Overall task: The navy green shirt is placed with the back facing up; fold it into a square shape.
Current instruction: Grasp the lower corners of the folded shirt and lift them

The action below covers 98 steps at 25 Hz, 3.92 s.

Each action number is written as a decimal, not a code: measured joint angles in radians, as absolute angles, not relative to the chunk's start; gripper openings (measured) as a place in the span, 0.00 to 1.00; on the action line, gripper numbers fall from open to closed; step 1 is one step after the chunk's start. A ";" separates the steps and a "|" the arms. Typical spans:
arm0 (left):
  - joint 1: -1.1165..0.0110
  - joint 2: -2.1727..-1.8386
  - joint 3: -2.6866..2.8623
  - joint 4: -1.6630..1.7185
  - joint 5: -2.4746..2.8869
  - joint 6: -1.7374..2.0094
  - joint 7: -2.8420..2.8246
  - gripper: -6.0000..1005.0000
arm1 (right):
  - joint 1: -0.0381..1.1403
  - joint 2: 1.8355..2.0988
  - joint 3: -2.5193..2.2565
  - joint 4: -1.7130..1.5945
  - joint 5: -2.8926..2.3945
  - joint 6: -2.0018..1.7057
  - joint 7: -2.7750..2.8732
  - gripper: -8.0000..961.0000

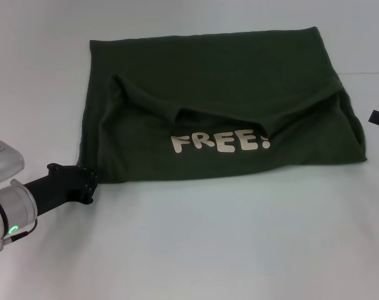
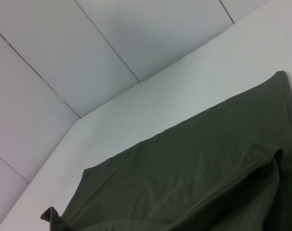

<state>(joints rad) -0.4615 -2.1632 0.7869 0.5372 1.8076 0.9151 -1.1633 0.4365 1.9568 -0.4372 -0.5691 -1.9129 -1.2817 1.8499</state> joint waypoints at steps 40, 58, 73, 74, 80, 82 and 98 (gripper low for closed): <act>-0.426 -2.144 0.775 0.592 1.805 1.045 -1.224 0.01 | 0.580 1.978 -0.524 -0.568 -2.219 -1.026 2.024 0.71; -0.430 -2.145 0.775 0.593 1.804 1.045 -1.224 0.01 | 0.576 1.983 -0.545 -0.539 -2.203 -1.029 2.002 0.52; -0.419 -2.142 0.762 0.603 1.803 1.063 -1.264 0.01 | 0.514 1.970 -0.526 -0.541 -2.134 -1.100 1.930 0.01; -0.416 -2.140 0.762 0.603 1.803 1.073 -1.271 0.01 | 0.508 1.970 -0.521 -0.542 -2.123 -1.113 1.919 0.01; -0.390 -2.122 0.729 0.605 1.803 1.154 -1.310 0.01 | 0.464 1.966 -0.458 -0.544 -2.096 -1.222 1.841 0.01; -0.377 -2.116 0.711 0.607 1.806 1.186 -1.326 0.01 | 0.448 1.966 -0.425 -0.544 -2.093 -1.256 1.809 0.02; -0.214 -2.093 0.642 0.617 1.816 1.452 -1.352 0.01 | 0.305 1.949 -0.311 -0.546 -2.091 -1.443 1.649 0.03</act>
<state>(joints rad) -0.2137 -2.0927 0.6424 0.6167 1.8164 1.4523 -1.3524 0.3053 1.9489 -0.3113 -0.5461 -2.0910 -1.4430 1.6487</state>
